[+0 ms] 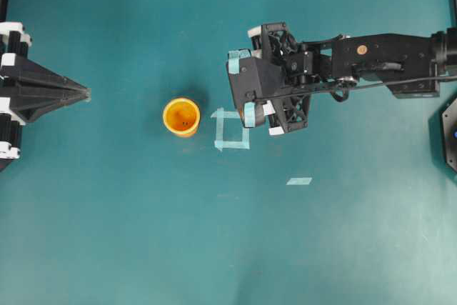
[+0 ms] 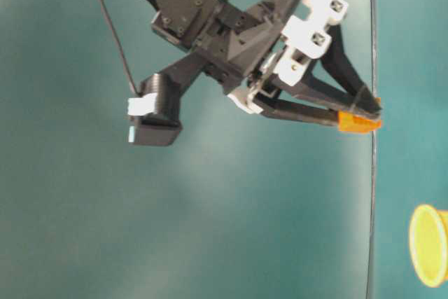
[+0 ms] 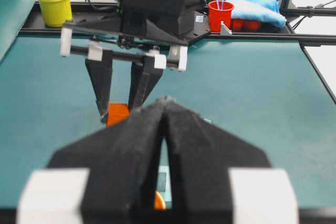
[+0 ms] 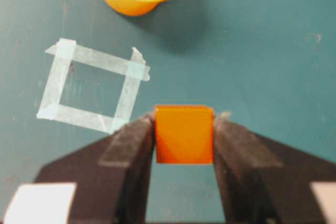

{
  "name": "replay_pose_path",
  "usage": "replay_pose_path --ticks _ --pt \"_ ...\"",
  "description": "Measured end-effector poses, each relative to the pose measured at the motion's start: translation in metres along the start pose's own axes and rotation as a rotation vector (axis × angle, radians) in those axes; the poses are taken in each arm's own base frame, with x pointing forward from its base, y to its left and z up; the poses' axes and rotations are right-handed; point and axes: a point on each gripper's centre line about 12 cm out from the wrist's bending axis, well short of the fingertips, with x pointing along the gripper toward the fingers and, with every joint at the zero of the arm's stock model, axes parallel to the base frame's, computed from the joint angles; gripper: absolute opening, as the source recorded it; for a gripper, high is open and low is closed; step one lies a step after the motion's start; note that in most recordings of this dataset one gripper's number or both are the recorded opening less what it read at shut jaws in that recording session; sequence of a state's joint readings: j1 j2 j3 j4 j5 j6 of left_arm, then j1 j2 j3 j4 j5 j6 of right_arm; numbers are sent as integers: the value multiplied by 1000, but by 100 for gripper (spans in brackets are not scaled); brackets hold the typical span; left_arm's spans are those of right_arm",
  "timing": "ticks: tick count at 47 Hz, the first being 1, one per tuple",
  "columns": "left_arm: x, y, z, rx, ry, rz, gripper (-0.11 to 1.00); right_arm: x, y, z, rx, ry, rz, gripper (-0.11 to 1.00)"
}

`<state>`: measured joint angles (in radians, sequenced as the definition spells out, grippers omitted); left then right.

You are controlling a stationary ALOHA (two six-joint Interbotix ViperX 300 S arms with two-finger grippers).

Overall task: Lift the orange block with right arm.
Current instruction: 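Raise the right gripper with the cube up off the table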

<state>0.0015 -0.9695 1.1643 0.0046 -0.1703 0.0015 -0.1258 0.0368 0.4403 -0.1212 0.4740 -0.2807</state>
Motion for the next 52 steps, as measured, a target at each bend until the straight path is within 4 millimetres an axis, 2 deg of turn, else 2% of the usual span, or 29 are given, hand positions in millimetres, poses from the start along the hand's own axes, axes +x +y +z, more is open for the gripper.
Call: replay_pose_path --ticks 15,52 --pt "0 0 0 2 2 0 0 -12 -5 8 3 11 -2 41" --pt "0 0 -1 0 2 0 0 -22 -10 19 21 16 -3 41"
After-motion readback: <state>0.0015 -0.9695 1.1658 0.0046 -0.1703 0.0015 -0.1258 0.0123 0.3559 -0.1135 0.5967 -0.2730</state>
